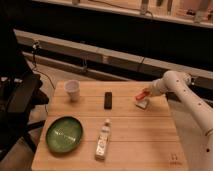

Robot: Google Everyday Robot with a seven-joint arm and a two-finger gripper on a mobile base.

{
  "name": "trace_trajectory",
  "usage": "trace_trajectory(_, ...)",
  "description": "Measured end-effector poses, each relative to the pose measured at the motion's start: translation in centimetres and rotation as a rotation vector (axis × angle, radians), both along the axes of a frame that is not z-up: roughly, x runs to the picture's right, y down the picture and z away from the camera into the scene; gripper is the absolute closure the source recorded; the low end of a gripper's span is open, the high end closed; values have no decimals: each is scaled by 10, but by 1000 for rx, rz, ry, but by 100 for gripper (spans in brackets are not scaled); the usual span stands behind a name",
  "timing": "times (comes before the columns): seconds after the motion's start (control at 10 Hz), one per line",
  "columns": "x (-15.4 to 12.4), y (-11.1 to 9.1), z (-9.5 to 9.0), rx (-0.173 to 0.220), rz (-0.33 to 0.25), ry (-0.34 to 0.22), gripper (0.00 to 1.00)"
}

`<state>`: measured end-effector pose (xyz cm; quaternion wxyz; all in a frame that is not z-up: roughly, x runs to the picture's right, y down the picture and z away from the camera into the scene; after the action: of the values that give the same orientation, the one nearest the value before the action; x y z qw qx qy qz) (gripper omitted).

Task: Place the pepper on the white sponge

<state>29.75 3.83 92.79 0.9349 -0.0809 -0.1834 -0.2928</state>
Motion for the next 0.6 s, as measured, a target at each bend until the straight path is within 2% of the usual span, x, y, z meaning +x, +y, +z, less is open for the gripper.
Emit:
trace_trajectory(0.1,-2,-2,-3,8,0,-8,43)
trace_trajectory(0.3,-12,-9,-8,17,-7,-22,57)
trace_trajectory(0.4,-14,-9,-6,16,-7,-22,57)
trace_trajectory(0.6,-6,-5,-2,8,0,-8,45)
